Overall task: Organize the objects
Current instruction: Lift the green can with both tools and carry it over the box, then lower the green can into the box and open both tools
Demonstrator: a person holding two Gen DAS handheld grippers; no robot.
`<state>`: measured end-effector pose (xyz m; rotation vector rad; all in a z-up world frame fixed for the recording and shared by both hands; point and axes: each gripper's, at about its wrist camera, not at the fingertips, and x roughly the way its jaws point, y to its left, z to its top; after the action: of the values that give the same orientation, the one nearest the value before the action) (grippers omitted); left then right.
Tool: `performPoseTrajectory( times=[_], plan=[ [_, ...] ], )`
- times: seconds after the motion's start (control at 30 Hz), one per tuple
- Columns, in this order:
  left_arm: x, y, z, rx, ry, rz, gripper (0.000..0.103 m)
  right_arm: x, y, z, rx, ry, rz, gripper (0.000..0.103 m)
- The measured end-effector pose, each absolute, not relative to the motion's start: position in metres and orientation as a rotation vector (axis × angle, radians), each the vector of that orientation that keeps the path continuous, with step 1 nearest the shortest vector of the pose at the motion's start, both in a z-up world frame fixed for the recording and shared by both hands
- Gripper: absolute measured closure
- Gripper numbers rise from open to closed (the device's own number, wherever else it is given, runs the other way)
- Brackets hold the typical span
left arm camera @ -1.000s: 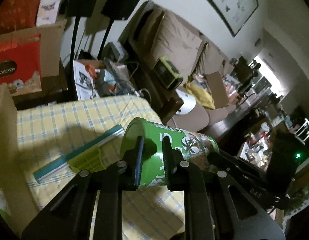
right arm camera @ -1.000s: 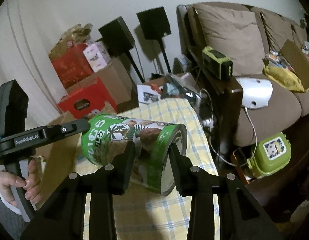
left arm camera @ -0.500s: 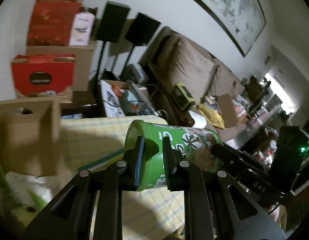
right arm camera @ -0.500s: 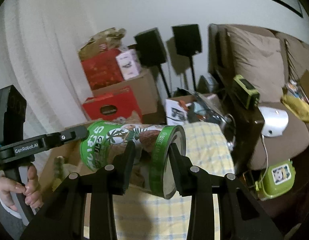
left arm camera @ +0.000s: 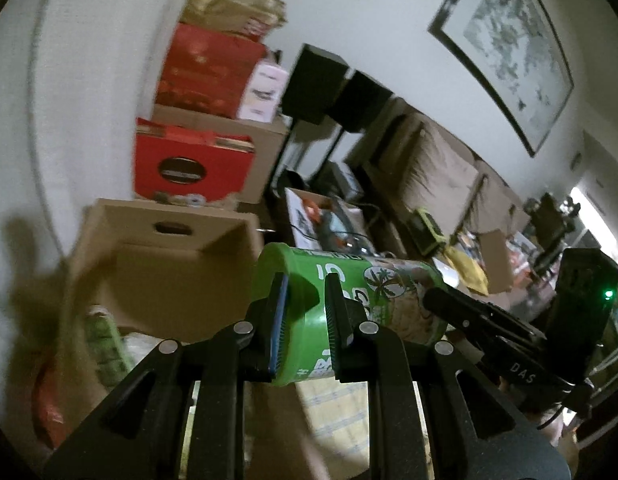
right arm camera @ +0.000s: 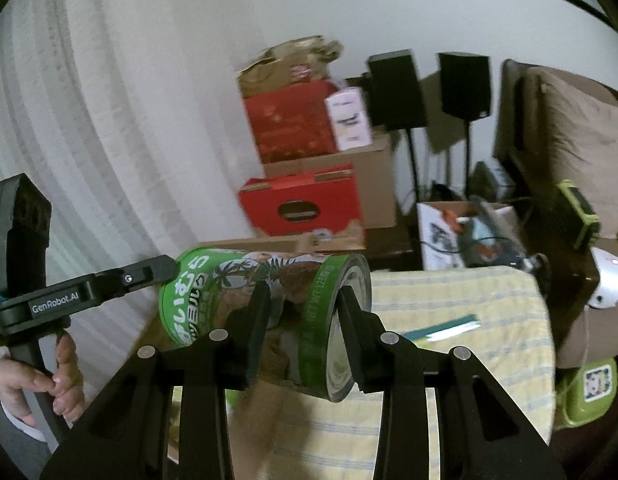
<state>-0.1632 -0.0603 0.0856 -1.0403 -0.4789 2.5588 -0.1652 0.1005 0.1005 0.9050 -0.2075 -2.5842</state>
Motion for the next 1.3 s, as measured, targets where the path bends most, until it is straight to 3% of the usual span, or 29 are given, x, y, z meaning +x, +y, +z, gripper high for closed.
performPoseTrajectory(
  times=[0.5, 1.0, 1.1, 1.23, 1.3],
  plan=[
    [-0.179, -0.156, 0.046, -1.122, -0.611, 2.665, 0.088, -0.211, 0.002, 0.062, 1.003, -0.07, -2.417, 0.068],
    [-0.216, -0.168, -0.019, -1.28, -0.678, 2.601, 0.087, -0.254, -0.011, 0.008, 1.142, -0.042, -2.394, 0.067],
    [-0.22, -0.164, -0.027, -1.341, -0.644, 2.593, 0.083, -0.257, -0.007, 0.004, 1.163, -0.071, -2.387, 0.065],
    [-0.214, -0.161, -0.024, -1.343, -0.583, 2.638, 0.059, -0.25, 0.001, 0.016, 1.118, -0.065, -2.415, 0.061],
    [-0.208, -0.16, -0.019, -1.335, -0.565, 2.66, 0.053, -0.245, 0.006, 0.023, 1.097, -0.054, -2.432, 0.06]
  ],
)
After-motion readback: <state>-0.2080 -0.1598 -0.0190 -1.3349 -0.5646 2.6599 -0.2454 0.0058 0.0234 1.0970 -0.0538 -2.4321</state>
